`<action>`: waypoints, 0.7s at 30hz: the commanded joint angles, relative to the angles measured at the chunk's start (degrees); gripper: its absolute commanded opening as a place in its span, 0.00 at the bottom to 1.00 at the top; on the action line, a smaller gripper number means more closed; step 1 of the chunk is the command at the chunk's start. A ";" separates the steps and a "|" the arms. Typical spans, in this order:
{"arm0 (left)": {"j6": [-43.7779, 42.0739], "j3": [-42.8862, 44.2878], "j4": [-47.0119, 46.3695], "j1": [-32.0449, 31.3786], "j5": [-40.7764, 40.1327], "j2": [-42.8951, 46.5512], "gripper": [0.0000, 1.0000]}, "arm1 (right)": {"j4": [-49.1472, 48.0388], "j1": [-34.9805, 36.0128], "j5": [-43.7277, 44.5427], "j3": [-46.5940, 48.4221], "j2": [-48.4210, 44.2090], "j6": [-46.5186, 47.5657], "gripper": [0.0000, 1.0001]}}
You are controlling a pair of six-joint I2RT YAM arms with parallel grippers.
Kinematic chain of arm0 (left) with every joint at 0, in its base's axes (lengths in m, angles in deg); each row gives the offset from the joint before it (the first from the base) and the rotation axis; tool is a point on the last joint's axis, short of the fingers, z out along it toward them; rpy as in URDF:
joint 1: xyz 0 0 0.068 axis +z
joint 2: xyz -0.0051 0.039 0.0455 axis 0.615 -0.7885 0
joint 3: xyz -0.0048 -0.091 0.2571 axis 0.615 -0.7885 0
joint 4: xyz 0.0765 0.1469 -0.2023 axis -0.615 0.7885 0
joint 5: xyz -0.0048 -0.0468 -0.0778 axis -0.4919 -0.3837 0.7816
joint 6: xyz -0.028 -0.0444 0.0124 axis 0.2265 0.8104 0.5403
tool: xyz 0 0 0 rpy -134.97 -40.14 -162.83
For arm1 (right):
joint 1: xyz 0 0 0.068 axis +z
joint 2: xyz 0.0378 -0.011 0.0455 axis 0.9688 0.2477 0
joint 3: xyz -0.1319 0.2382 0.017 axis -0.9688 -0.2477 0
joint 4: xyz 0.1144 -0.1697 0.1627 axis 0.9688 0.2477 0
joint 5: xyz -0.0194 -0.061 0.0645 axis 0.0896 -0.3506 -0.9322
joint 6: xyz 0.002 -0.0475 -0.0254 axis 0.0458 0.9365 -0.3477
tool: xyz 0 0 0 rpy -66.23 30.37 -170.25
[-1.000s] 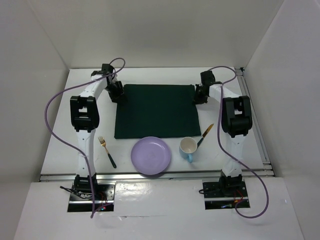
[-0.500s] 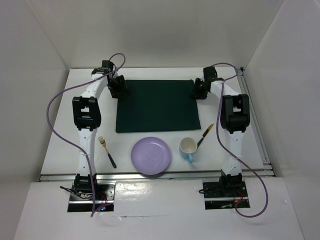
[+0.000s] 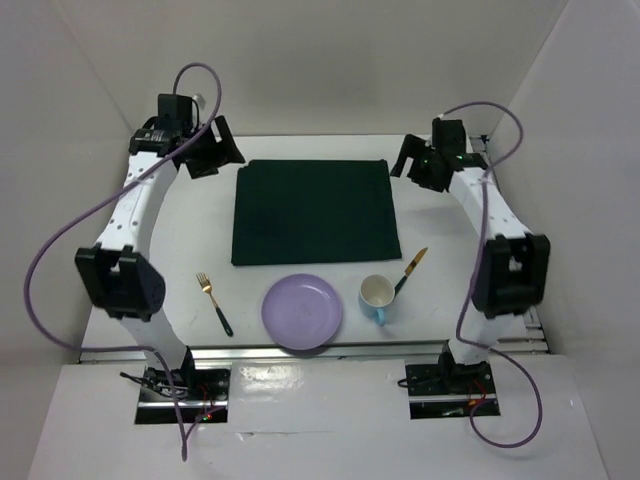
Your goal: Set the dinner table for one person
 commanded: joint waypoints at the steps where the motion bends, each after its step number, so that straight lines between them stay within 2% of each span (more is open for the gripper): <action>1: -1.96 -14.10 0.09 -4.05 -4.56 10.49 0.89 | 2.32 1.10 2.77 -10.63 -18.69 -4.21 0.94; 2: -1.96 -17.21 0.08 -4.59 -4.57 12.95 0.89 | 2.32 1.98 3.47 -18.50 -22.50 -5.27 0.94; 4: -1.08 -24.92 -1.14 -6.25 -4.57 19.90 0.89 | 2.32 3.04 1.91 -28.01 -32.14 -8.26 0.93; 10: 1.64 -37.08 -2.37 -10.04 -6.15 32.38 0.89 | 10.31 7.77 -2.41 -36.58 -45.37 -14.68 0.89; 13: 2.17 -39.64 -4.39 -11.36 -6.15 34.77 0.89 | 11.55 11.03 0.31 -40.00 -47.76 -17.15 0.89; 21: 2.70 -40.18 -3.08 -13.03 -7.82 33.54 0.88 | 14.62 17.45 3.29 -43.71 -47.59 -22.50 0.87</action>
